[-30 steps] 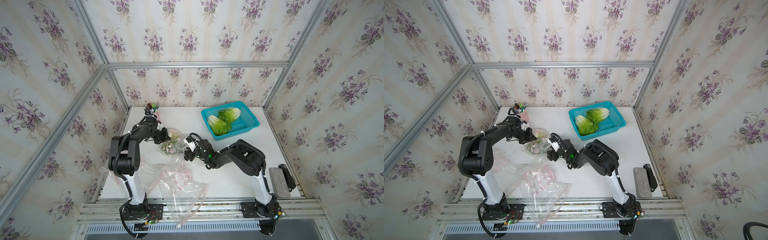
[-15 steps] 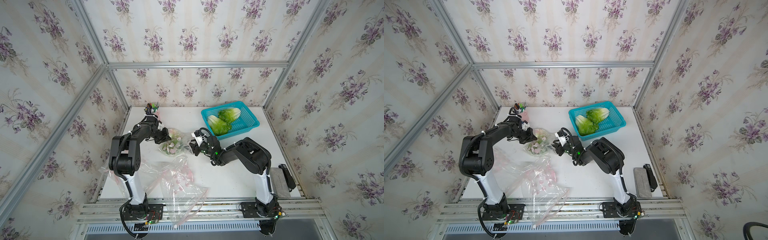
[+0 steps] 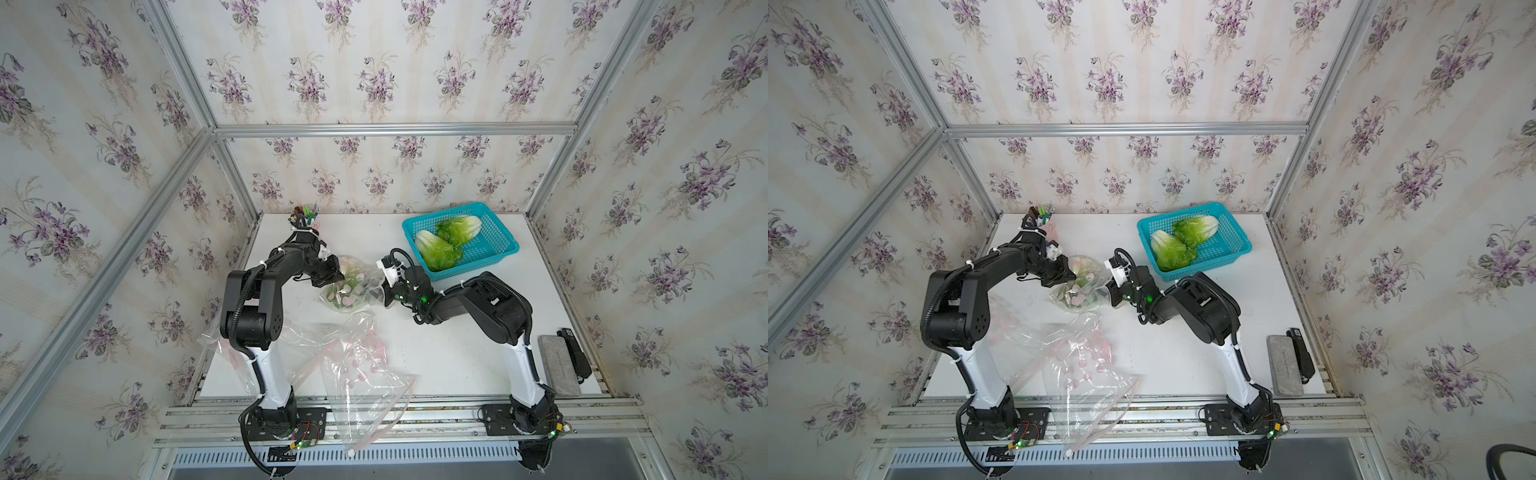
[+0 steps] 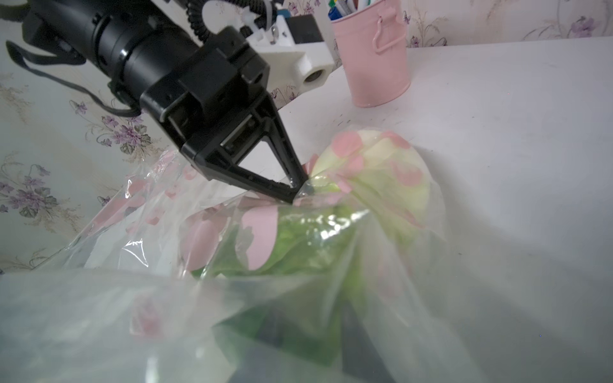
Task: Open the zip-top bag and take out the chinese cabbages
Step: Pick up the Chinese cabbage from the zipper food storage bag.
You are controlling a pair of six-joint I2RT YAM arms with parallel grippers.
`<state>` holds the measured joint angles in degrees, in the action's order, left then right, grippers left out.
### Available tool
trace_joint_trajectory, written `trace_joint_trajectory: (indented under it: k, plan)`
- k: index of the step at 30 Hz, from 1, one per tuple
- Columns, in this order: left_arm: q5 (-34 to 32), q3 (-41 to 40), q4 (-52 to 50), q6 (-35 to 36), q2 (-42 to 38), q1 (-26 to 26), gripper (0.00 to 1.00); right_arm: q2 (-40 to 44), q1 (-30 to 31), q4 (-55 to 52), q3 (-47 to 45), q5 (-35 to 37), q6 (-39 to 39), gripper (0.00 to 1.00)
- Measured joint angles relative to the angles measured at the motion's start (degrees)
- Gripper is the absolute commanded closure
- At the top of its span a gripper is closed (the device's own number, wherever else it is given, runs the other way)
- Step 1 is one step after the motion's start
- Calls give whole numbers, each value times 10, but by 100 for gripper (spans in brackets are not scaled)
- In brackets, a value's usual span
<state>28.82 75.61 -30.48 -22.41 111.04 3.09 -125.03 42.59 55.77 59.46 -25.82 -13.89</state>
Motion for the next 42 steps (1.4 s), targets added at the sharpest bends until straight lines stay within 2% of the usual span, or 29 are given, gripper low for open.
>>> trace_joint_trajectory:
  k: [6,12,23,27,32,37,40,42]
  plan:
    - [3,3,3,-5,5,4,100,-2,23,0,-14,4,23,52]
    - [3,3,7,-12,5,6,100,0,41,12,-38,31,51,36]
    - [5,1,15,-15,6,7,100,1,66,-53,-6,184,109,23]
    - [9,1,17,-15,7,7,100,0,66,-82,9,218,115,20]
    - [9,2,19,-15,9,9,100,-5,66,-118,37,233,115,21]
    - [7,13,21,-9,18,15,100,-19,66,-143,74,232,108,29]
    - [0,21,17,-1,23,19,100,-30,66,-161,101,234,96,39]
    - [-4,26,15,3,24,22,100,-37,66,-177,122,235,94,56]
